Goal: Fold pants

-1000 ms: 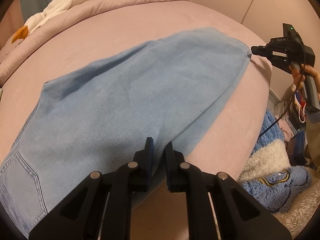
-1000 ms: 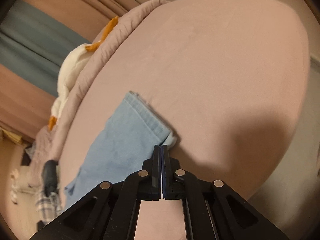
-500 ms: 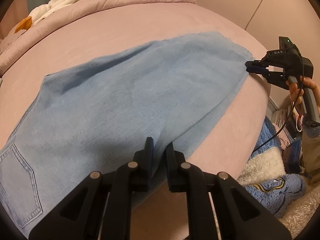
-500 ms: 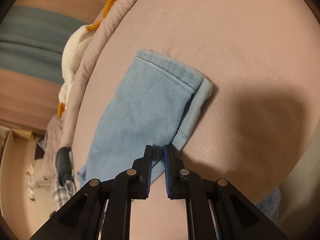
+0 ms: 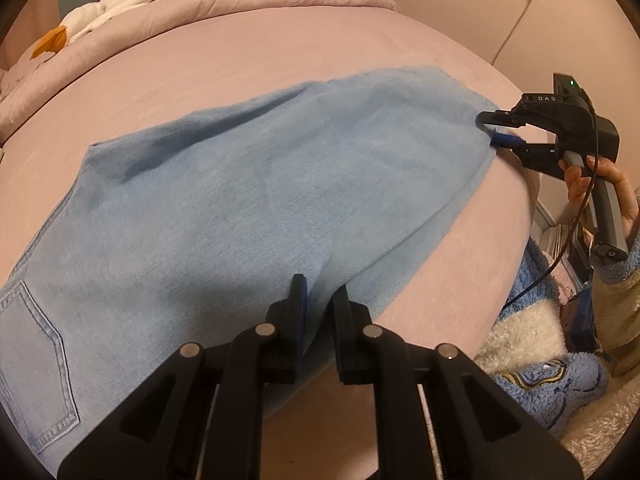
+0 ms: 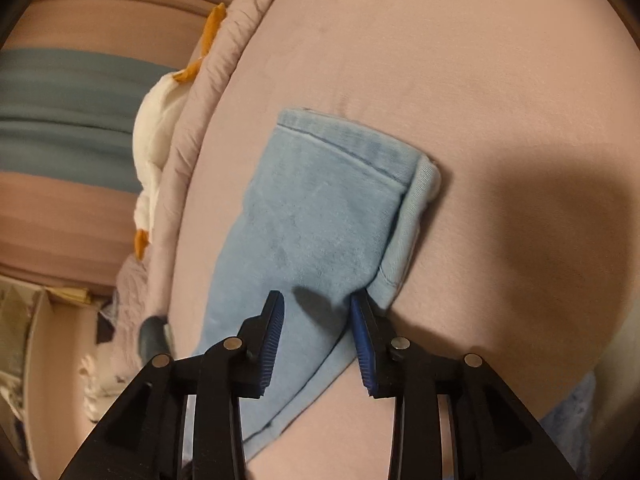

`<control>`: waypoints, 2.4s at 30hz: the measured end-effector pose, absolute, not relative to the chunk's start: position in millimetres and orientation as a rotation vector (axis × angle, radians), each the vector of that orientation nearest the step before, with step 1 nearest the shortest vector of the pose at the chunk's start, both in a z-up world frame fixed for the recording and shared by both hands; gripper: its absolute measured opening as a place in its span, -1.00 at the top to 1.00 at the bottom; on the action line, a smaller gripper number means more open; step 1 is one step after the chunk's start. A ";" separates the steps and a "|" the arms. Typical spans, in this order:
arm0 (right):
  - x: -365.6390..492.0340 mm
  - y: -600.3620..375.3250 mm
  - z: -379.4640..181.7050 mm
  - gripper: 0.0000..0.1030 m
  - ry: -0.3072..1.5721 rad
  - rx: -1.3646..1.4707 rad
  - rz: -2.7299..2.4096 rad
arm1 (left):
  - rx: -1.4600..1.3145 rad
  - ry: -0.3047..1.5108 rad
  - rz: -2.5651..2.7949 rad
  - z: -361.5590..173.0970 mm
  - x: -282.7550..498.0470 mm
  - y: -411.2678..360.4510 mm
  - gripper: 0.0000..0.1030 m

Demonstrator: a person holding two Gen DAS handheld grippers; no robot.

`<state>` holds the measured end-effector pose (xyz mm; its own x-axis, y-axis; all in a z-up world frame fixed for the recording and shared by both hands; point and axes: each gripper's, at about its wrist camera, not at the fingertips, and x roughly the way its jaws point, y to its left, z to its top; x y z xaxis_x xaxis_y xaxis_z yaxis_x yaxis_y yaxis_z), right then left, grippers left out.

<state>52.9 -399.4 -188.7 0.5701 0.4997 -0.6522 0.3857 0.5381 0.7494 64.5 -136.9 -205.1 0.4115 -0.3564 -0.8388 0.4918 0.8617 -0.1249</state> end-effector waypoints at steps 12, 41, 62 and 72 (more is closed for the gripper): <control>27.7 -393.5 -155.8 0.92 0.932 0.865 0.048 | 0.259 0.974 -0.572 -202.3 52.5 -143.8 0.80; 37.3 -172.1 -132.0 0.41 1.024 0.144 0.583 | -0.225 0.995 -0.214 -204.7 54.0 12.4 0.33; 133.3 -45.5 -110.2 0.25 0.977 -0.089 0.880 | -0.349 0.848 -0.071 -181.1 55.5 85.6 0.21; 150.0 -5.8 -129.6 0.91 1.079 -0.363 1.006 | -0.326 0.860 -0.023 -186.9 67.2 98.0 0.35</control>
<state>150.0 -5.8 -129.6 0.1056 0.5004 -0.8594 -0.8225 0.5297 0.2074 67.2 98.0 -186.9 0.6556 -0.1507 -0.7399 -0.1101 0.9503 -0.2911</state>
